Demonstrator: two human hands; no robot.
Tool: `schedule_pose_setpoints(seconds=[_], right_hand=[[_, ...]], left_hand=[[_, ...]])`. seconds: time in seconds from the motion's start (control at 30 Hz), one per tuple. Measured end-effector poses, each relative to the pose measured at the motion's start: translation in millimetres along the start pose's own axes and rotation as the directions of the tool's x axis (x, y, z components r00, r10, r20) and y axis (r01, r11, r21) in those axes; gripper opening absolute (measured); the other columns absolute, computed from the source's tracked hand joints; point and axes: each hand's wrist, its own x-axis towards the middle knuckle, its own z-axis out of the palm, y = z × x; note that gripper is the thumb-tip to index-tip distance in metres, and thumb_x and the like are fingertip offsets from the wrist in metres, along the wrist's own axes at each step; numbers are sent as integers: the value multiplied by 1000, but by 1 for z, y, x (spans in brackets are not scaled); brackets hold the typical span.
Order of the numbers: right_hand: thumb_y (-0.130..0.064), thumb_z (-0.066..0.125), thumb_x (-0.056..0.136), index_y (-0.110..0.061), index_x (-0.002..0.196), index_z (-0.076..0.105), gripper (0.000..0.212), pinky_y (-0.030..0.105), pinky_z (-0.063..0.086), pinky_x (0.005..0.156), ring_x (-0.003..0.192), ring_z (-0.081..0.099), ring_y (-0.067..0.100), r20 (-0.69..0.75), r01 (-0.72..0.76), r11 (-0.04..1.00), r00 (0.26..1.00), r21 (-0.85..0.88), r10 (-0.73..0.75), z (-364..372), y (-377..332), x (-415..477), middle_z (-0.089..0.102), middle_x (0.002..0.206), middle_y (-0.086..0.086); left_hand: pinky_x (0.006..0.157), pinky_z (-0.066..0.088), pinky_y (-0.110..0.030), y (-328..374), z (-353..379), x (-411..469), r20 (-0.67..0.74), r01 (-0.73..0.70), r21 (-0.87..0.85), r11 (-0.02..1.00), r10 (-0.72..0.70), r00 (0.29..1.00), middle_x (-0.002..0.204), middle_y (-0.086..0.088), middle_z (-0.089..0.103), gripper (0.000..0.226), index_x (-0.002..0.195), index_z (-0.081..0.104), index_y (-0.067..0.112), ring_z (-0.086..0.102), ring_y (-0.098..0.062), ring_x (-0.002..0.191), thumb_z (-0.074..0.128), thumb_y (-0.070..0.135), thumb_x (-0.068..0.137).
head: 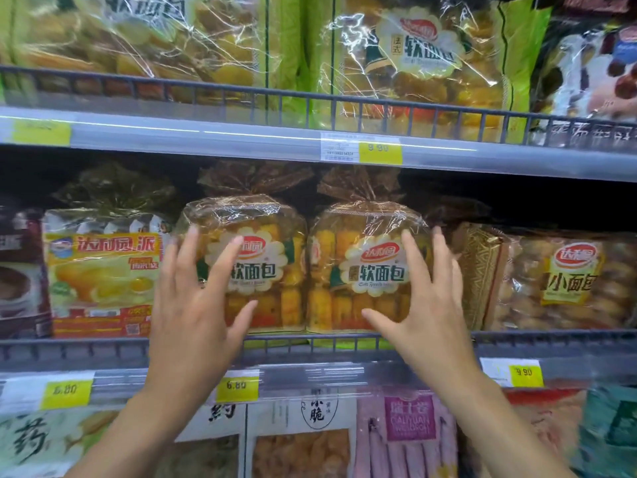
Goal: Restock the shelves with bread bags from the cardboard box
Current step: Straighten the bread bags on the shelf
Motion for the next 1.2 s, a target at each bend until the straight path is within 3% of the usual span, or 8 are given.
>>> schedule_pose_setpoints(seconds=[0.13, 0.27, 0.4, 0.53, 0.73, 0.87, 1.07, 1.2], right_hand=[[-52, 87, 69, -47, 157, -3, 127, 58, 43, 109, 155, -5, 33, 35, -36, 998, 999, -49, 37, 21, -9, 1, -28, 165, -7], [-57, 86, 67, -45, 158, -6, 130, 54, 53, 99, 155, -5, 30, 11, -50, 995, 999, -84, 51, 29, -7, 10, -29, 165, -6], [-62, 83, 67, -44, 159, -4, 128, 46, 57, 90, 155, -4, 29, 6, -57, 990, 998, -129, 58, 34, -4, 16, -29, 165, -6], [-66, 82, 65, -49, 157, -4, 127, 49, 53, 97, 155, -4, 27, 47, -12, 995, 999, -97, 16, 25, -1, 19, -26, 165, -12], [-63, 86, 60, -54, 156, 8, 124, 41, 30, 115, 155, 9, 26, -40, -40, 991, 998, 131, 46, 18, 7, 22, -12, 165, -19], [-64, 85, 63, -54, 156, 6, 122, 45, 38, 112, 154, 12, 28, -25, -48, 993, 998, 109, 51, 24, -4, 25, -14, 165, -18], [-74, 80, 59, -46, 158, 0, 130, 60, 43, 104, 155, -2, 33, -67, -33, 991, 997, -132, 24, 18, -24, 19, -16, 168, -2], [-77, 77, 59, -46, 157, -12, 136, 60, 41, 107, 155, -9, 33, -2, -12, 981, 1000, -193, 12, 26, -30, 21, -23, 167, -3]], left_hand=[[99, 48, -65, -10, 1, 0, 138, 102, 29, 994, -105, 985, 170, -9, 4, 104, 157, 29, 31, 8, -41, 155, 86, 48, 72], [105, 45, -60, -12, 10, 7, 127, 102, -29, 994, -98, 987, 171, -6, -6, 112, 160, 18, 43, -1, -39, 157, 88, 42, 73], [97, 53, -58, -10, 16, 14, 160, 107, -31, 994, -100, 982, 170, 2, -13, 114, 159, 10, 51, 8, -40, 156, 86, 45, 74], [99, 53, -56, -13, 10, 14, 148, 83, -69, 994, -72, 986, 170, 4, -10, 114, 158, 9, 53, 13, -39, 155, 86, 46, 74], [110, 43, -53, -18, 5, 16, 104, 107, -160, 981, -91, 990, 169, 9, -16, 114, 158, 10, 52, 20, -38, 154, 86, 47, 73], [108, 50, -53, -12, 7, 18, 154, 93, -156, 983, -68, 986, 168, 12, -23, 113, 156, 4, 57, 26, -36, 153, 83, 50, 77], [106, 45, -65, -4, -2, 20, 97, -44, 66, 997, 38, 995, 171, -5, -13, 115, 160, 10, 47, -4, -39, 157, 78, 66, 69], [109, 37, -71, 5, 9, 30, 239, -125, 226, 966, 69, 969, 166, -2, -32, 124, 158, -15, 46, -19, -42, 154, 71, 73, 73]])
